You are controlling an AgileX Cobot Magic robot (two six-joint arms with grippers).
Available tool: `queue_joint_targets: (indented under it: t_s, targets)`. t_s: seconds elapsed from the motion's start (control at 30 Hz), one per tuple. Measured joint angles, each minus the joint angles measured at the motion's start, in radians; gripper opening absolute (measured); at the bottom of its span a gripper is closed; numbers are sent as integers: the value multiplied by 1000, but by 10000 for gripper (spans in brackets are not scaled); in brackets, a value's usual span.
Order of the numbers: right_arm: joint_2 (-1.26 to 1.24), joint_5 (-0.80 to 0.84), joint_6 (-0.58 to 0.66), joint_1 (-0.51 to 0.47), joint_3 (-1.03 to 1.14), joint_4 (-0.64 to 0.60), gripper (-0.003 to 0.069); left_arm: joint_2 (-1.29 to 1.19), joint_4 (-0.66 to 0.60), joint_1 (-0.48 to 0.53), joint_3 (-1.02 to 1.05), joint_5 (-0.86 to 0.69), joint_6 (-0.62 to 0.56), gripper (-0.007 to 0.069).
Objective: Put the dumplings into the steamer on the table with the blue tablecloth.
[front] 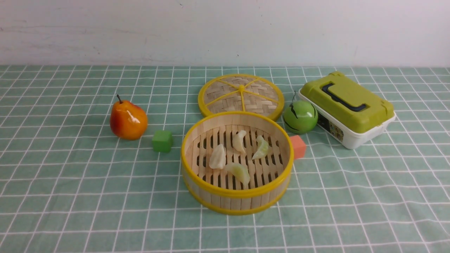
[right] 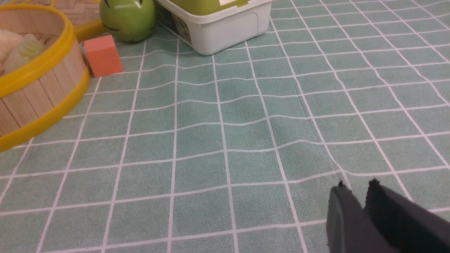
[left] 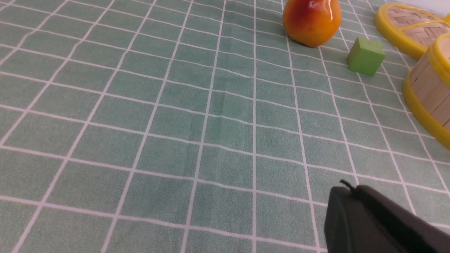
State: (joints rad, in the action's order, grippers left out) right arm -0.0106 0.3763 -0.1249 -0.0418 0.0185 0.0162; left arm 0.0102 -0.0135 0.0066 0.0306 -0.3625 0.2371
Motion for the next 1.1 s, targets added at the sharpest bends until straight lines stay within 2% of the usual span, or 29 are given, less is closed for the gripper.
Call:
queue_joint_targets:
  t_s: [1.1]
  targets:
    - [0,0,0,0,0,0,136,0,0,0,0,0,0,12]
